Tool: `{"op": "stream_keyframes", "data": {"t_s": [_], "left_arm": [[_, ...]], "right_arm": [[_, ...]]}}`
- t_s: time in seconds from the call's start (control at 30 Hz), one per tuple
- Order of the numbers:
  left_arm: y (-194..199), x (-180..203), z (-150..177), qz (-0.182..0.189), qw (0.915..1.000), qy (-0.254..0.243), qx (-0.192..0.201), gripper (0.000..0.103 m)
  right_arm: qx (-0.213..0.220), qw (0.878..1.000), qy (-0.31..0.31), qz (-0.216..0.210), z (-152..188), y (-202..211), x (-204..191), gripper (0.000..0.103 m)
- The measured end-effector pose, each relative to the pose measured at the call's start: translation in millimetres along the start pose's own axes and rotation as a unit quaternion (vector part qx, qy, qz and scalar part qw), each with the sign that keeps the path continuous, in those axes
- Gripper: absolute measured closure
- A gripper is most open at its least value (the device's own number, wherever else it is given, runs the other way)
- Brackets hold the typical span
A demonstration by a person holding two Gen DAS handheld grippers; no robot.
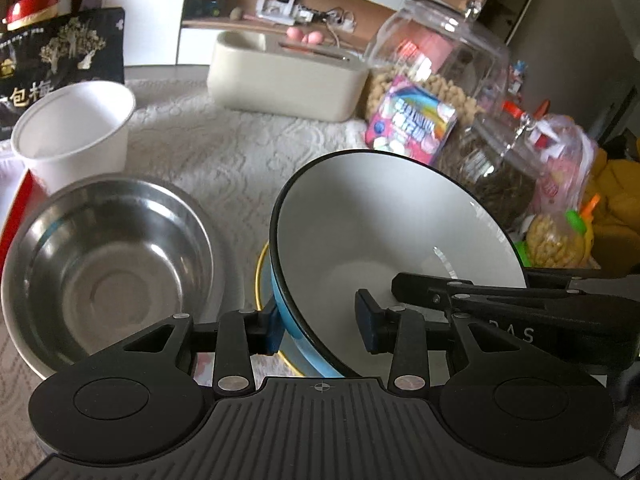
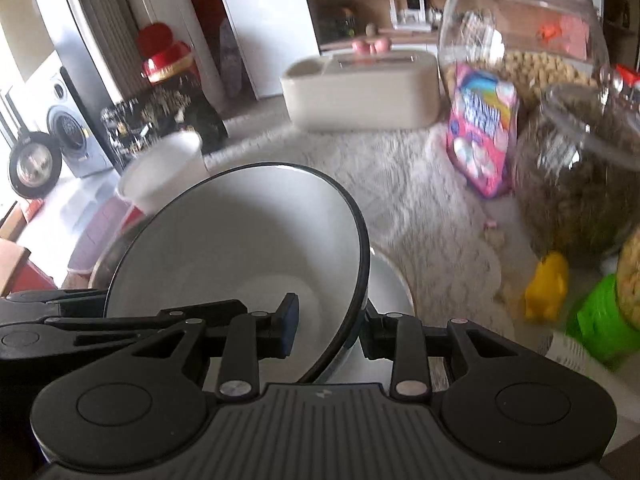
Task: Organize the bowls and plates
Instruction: 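Carry the blue bowl and lower it into the yellow-rimmed bowl, then open both grippers and move them to the large white bowl's rim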
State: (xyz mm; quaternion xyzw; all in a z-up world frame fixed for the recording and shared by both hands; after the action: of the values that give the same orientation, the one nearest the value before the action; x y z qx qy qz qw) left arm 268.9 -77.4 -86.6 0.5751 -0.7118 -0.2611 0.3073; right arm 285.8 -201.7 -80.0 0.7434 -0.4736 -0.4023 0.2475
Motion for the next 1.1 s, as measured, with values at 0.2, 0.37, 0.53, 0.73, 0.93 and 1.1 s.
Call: {"op": "stream_keyframes", "data": {"t_s": [0.2, 0.37, 0.53, 0.73, 0.93, 1.1], "left_arm": [[-5.2, -1.3, 7.7, -0.018, 0.9998, -0.011, -0.007, 0.064], [-10.7, 1.3, 11.0, -0.01, 0.9998, -0.01, -0.01, 0.064], [-13.8, 1.1, 13.4, 0.0, 0.9999, -0.003, -0.014, 0.066], [-12.9, 1.3, 13.2, -0.001, 0.9999, -0.004, -0.015, 0.068], [-11.9, -0.1, 13.9, -0.002, 0.9999, -0.002, -0.014, 0.069], [-9.9, -3.1, 14.5, -0.004, 0.9999, 0.003, -0.013, 0.072]], "right_arm": [[-0.028, 1.0, -0.012, 0.002, 7.6, -12.3, 3.4, 0.071], [-0.038, 0.999, -0.021, 0.006, 9.2, -19.1, 7.5, 0.071], [-0.056, 0.998, -0.041, 0.007, 10.6, -28.1, 16.5, 0.071], [-0.056, 0.998, -0.04, 0.003, 10.1, -28.9, 17.0, 0.071], [-0.055, 0.998, -0.035, 0.005, 10.1, -28.1, 17.0, 0.071], [-0.053, 0.998, -0.033, 0.008, 9.5, -27.8, 16.6, 0.071]]}}
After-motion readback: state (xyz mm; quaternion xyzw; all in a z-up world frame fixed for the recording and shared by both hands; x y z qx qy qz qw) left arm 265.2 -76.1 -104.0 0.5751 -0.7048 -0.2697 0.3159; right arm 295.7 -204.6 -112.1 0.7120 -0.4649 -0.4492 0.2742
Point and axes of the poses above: each gripper's, at about its wrist camera, not at the fingertips, and y roughly against the way its jaws point, x to its right, z to its underside, the point moved 10 cm from there along -y, roughly the way its jaws point, and after that the axes turned 13 degrees about -y, right-handed, at the moved point
